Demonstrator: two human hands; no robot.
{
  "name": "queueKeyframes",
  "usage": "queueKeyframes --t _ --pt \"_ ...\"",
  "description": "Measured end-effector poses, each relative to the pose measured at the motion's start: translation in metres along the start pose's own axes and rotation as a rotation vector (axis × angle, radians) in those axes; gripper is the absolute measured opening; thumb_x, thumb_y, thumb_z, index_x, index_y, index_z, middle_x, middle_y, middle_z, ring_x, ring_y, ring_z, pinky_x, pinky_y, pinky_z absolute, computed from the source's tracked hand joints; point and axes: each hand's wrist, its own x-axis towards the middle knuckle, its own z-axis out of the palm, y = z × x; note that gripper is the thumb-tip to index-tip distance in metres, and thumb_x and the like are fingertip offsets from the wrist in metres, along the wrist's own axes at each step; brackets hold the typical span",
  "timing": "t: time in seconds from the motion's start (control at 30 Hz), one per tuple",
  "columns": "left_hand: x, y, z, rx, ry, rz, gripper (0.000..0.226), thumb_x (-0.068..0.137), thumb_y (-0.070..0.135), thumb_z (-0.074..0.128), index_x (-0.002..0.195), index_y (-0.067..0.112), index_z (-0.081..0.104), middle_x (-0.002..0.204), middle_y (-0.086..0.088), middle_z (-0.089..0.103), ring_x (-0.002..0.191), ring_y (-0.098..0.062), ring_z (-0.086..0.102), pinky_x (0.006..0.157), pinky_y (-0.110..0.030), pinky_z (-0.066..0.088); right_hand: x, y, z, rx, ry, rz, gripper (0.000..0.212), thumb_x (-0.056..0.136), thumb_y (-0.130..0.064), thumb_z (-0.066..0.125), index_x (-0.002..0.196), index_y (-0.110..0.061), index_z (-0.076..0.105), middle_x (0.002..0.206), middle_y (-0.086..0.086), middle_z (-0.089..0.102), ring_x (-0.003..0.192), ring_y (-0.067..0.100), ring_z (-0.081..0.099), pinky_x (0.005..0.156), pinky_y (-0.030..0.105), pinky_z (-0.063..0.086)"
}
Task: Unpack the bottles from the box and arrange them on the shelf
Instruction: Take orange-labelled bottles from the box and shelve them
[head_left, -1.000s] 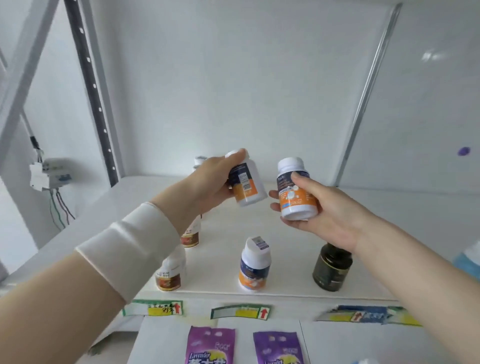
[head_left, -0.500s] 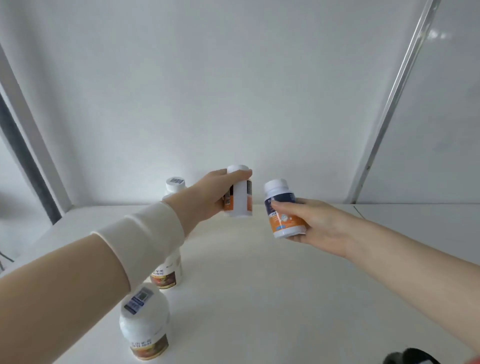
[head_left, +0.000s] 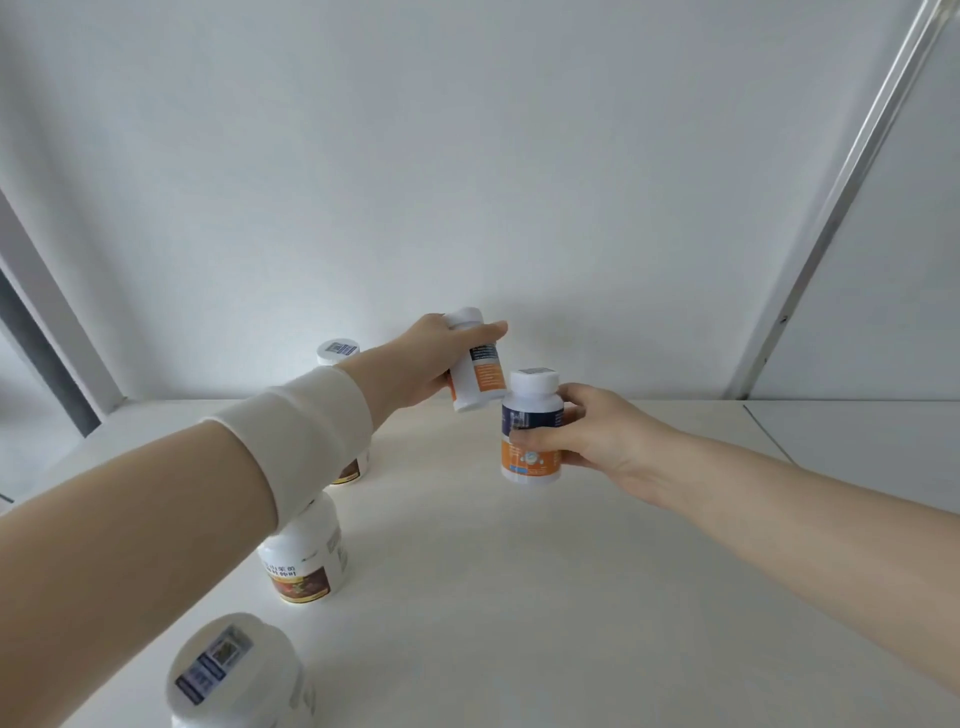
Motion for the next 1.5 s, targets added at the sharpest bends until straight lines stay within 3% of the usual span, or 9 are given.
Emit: queueKeyframes --t 0.13,0.37,0.57,0.77,0.93,1.1,1.3,1.4,1.5 --pt "0.006 0.002 -0.002 -0.002 0.017 0.009 0.017 0.086 0.013 0.066 0.095 0.004 0.055 0.095 -0.011 0.059 0.084 -0.022 0.059 0.084 -0.038 0.053 0.005 0.002 0.002 -0.005 -0.003 -0.004 0.053 0.074 -0.006 0.075 0.122 -0.008 0.054 0.116 0.011 0.063 0.105 0.023 0.063 0.094 0.035 0.051" --pt "0.006 0.003 -0.007 0.05 -0.025 -0.003 0.039 0.084 0.012 0.067 0.12 0.011 0.052 0.099 -0.007 0.06 0.089 -0.021 0.06 0.076 -0.036 0.052 0.008 0.004 -0.001 0.015 0.016 -0.006 0.055 0.073 -0.006 0.076 0.122 -0.007 0.054 0.118 0.011 0.063 0.106 0.023 0.062 0.092 0.035 0.051" --pt "0.009 0.006 -0.012 0.163 -0.11 0.091 0.054 0.085 0.002 0.063 0.135 0.004 0.042 0.127 -0.013 0.056 0.115 -0.025 0.056 0.096 -0.034 0.046 0.01 0.006 0.008 -0.094 0.042 -0.048 0.053 0.071 -0.007 0.078 0.12 -0.011 0.055 0.09 -0.007 0.058 0.101 0.021 0.06 0.098 0.039 0.049" --pt "0.014 0.004 -0.01 0.261 -0.225 0.128 0.039 0.085 -0.005 0.061 0.118 0.01 0.046 0.105 -0.007 0.058 0.103 -0.023 0.056 0.089 -0.026 0.049 0.013 0.007 0.023 -0.207 0.06 -0.082 0.055 0.069 -0.01 0.079 0.118 -0.013 0.054 0.084 -0.012 0.053 0.093 0.016 0.054 0.08 0.025 0.043" --pt "0.018 -0.004 -0.009 0.384 -0.231 0.143 0.04 0.084 -0.005 0.062 0.114 0.013 0.046 0.101 -0.001 0.055 0.1 -0.019 0.053 0.088 -0.025 0.048 0.014 0.011 0.029 -0.281 0.064 -0.097 0.061 0.068 -0.012 0.081 0.121 -0.016 0.051 0.102 -0.006 0.054 0.1 0.016 0.054 0.086 0.027 0.044" --pt "0.015 -0.009 -0.006 0.562 -0.229 0.148 0.047 0.083 0.0 0.066 0.124 0.012 0.046 0.113 -0.003 0.054 0.101 -0.018 0.053 0.084 -0.02 0.046 0.011 0.018 0.031 -0.33 0.063 -0.112 0.061 0.068 -0.016 0.081 0.118 -0.016 0.047 0.104 -0.005 0.053 0.102 0.017 0.054 0.086 0.028 0.046" --pt "0.008 0.009 -0.004 0.716 -0.227 0.073 0.07 0.081 0.009 0.07 0.139 0.026 0.035 0.134 0.0 0.046 0.126 -0.021 0.045 0.11 -0.041 0.035 0.005 0.013 0.026 -0.355 0.025 -0.074 0.07 0.066 -0.022 0.083 0.124 -0.015 0.043 0.121 -0.001 0.055 0.112 0.019 0.056 0.096 0.036 0.048" --pt "-0.012 0.028 -0.008 0.795 -0.187 0.079 0.068 0.084 0.013 0.067 0.142 0.024 0.033 0.143 -0.002 0.041 0.13 -0.022 0.043 0.111 -0.04 0.034 -0.008 0.002 0.012 -0.445 0.007 -0.103 0.072 0.069 -0.028 0.081 0.129 -0.015 0.042 0.129 0.001 0.051 0.11 0.014 0.051 0.093 0.03 0.045" --pt "-0.042 0.046 -0.015 1.01 -0.107 0.141 0.064 0.087 0.018 0.064 0.142 0.022 0.032 0.144 -0.001 0.04 0.129 -0.022 0.044 0.106 -0.036 0.037 -0.027 -0.015 -0.001 -0.577 0.016 -0.158 0.08 0.074 -0.034 0.076 0.139 -0.014 0.034 0.14 0.003 0.042 0.124 0.017 0.046 0.098 0.03 0.041"
